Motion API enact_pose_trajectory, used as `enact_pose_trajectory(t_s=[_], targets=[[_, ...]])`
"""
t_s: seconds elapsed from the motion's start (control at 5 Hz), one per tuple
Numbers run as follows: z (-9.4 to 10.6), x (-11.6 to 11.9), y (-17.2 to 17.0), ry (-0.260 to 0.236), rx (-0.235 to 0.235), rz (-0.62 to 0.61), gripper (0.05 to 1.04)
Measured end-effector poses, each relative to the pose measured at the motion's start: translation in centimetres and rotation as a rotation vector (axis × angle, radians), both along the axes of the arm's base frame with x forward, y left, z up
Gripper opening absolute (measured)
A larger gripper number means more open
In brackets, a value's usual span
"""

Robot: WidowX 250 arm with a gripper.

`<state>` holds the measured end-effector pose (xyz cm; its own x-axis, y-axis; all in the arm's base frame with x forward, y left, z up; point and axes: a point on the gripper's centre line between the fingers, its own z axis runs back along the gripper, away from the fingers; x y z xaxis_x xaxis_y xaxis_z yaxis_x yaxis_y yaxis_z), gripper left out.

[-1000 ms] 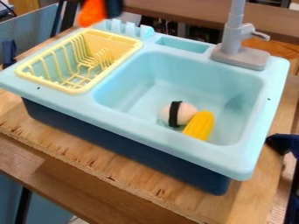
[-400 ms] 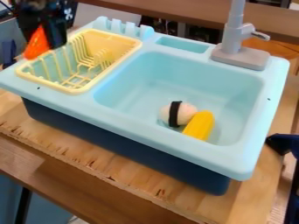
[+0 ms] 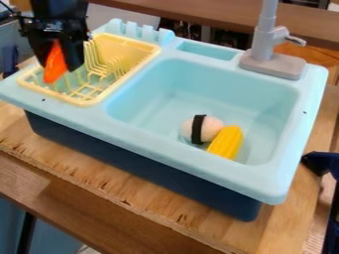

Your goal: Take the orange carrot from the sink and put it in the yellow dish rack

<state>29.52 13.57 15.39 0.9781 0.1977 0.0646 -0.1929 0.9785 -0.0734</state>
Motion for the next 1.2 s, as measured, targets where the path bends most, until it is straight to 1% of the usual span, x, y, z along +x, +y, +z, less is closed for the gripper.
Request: enact_pose_trajectory(t_s=[0.2, 0.4, 0.6, 0.8, 1.0, 1.2], targets=[[-0.6, 1.1, 0.5, -0.011, 0.010, 0.076, 0.599], [-1.2, 2.2, 0.2, -0.011, 0.007, 0.109, 0.599], [-2.6, 2.8, 0.2, 0.003, 0.009, 0.158, 0.598], [-3.7, 3.1, 0.2, -0.017, 0.001, 0.249, 0.598], [-4.9, 3.3, 0.4, -0.030, 0.006, 0.294, 0.598], [-5.1, 4.1, -0.1, -0.055, 0.067, 0.274, 0.598]])
